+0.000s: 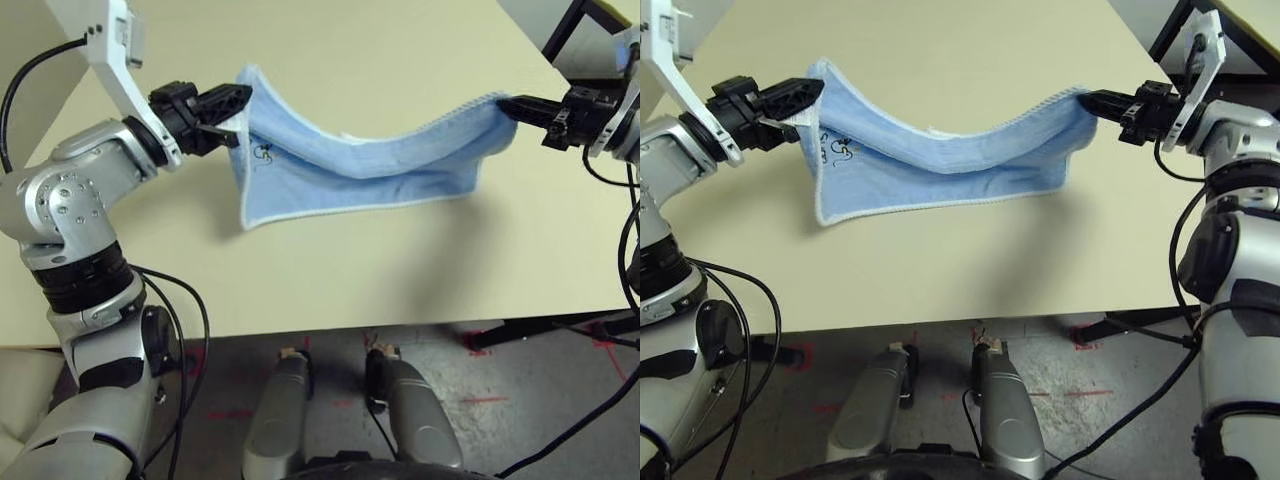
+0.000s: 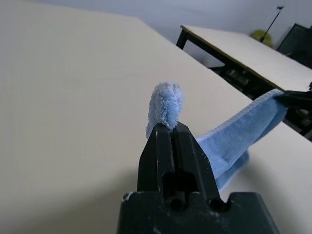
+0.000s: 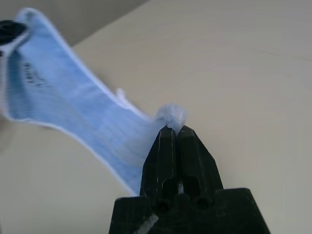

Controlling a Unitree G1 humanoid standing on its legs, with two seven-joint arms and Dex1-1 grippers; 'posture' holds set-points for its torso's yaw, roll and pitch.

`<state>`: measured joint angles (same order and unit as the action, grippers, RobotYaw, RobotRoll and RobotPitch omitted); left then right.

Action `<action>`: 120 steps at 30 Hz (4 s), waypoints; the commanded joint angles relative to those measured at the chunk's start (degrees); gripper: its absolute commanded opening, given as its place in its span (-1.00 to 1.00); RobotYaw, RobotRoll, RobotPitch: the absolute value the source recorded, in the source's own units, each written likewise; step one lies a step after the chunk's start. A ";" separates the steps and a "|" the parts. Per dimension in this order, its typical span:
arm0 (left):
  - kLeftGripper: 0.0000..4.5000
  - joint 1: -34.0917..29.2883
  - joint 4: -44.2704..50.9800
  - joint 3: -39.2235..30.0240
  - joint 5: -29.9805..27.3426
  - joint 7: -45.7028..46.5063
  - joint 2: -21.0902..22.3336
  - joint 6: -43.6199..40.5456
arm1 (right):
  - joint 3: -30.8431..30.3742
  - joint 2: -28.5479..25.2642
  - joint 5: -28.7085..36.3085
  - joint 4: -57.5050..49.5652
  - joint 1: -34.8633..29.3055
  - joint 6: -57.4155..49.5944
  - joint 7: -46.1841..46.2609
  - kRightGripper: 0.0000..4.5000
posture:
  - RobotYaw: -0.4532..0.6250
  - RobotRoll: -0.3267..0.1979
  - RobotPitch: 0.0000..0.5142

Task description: Fold the towel and set it aside.

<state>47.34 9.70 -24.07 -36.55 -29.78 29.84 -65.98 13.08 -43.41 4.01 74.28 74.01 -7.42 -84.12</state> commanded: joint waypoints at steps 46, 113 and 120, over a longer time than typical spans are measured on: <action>-1.00 -5.41 -14.88 4.19 -4.40 -6.65 1.26 27.21 | 1.84 2.92 0.09 1.35 0.38 13.66 27.01 -1.00 | 0.23 0.25 -0.40; -0.62 -24.32 -21.20 11.81 4.10 -15.97 2.11 37.15 | -7.09 7.33 -6.16 -0.10 -14.66 9.06 37.06 -0.74 | 0.17 0.25 -0.30; 0.59 -24.82 -20.48 10.34 4.45 -14.43 2.66 36.63 | -6.80 6.82 -5.04 -0.57 -13.90 7.18 29.79 0.36 | 0.19 0.25 -0.29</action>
<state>23.17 -11.40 -12.97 -32.56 -44.86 32.18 -29.21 5.87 -35.57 -1.66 73.49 59.36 0.78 -51.77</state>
